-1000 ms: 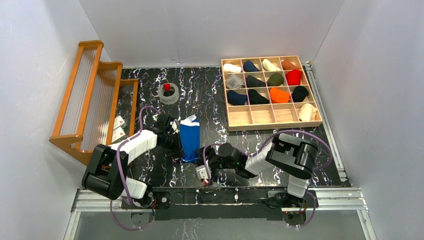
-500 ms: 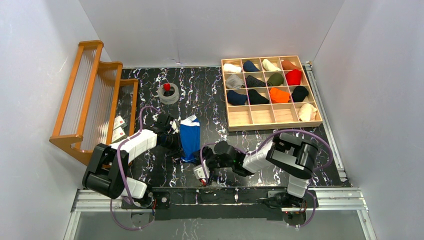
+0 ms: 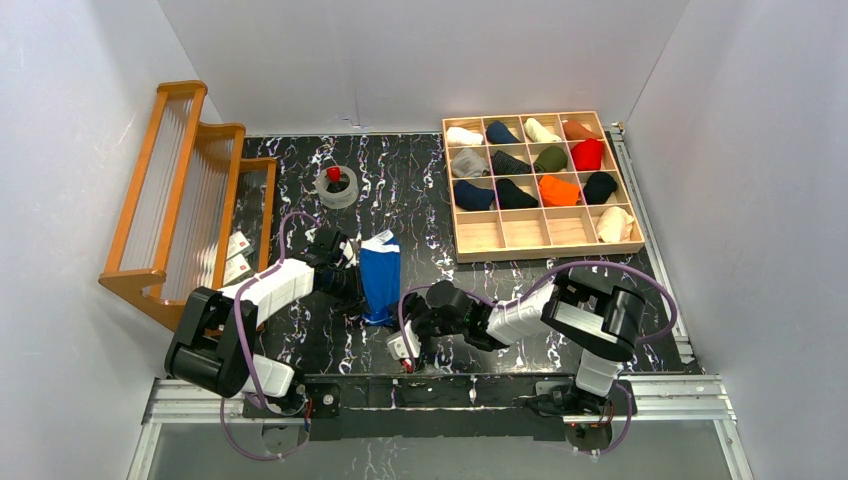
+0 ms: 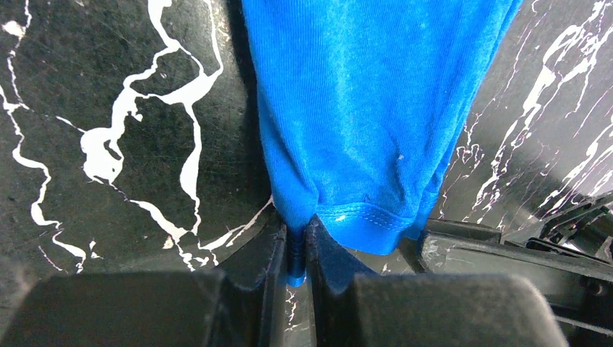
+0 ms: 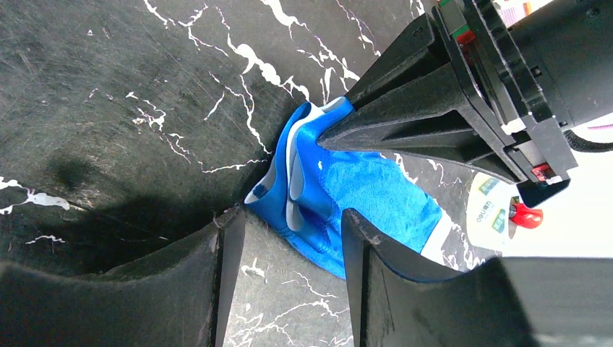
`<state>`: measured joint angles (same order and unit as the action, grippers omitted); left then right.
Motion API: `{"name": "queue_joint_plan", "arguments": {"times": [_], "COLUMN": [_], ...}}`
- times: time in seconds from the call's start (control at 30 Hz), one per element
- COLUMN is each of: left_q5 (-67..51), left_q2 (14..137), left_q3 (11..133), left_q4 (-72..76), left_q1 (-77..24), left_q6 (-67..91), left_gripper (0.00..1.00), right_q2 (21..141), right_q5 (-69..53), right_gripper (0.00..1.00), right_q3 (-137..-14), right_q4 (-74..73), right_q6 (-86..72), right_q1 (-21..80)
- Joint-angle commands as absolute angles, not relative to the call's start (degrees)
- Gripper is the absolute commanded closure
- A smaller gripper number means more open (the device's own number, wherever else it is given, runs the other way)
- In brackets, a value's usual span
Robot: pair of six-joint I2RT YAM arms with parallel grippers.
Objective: Roll the underwear
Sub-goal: Pick up the underwear from the center of the board.
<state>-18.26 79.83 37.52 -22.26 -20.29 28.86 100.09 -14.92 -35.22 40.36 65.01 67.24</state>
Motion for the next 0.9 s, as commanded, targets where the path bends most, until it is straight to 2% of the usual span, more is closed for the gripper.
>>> {"name": "queue_joint_plan", "arguments": {"times": [0.0,0.1,0.23,0.5,0.7,0.87], "left_q5": [-18.67,-19.09,-18.98,-18.96,-19.07,-18.87], "left_q2": [80.16,80.41,80.42,80.49,80.36,80.33], "left_q3": [37.37,37.42,37.44,37.35,37.35,37.35], "left_q4": [-24.63,-24.68,-24.54,-24.39,-24.35,-24.35], "left_q1": [-20.13,-20.13,-20.13,-20.13,-20.17,-20.19], "left_q6": [27.47,27.35,27.42,27.42,27.42,27.42], "left_gripper": [1.0,1.0,1.0,1.0,1.0,1.0], "right_q2": [100.61,101.32,101.49,102.51,102.67,102.09], "right_q5": [-15.3,-16.11,-15.82,-16.48,-16.15,-14.53], "right_gripper": [0.4,0.41,0.48,0.49,0.6,0.74], "right_q3": [-36.51,-37.02,-38.01,-39.47,-39.9,-39.55], "right_q4": [37.01,36.3,34.17,32.05,29.59,30.15], "right_q6": [66.37,66.68,67.07,67.43,67.07,66.6], "right_q1": [67.53,67.63,67.61,67.67,67.65,67.68]}}
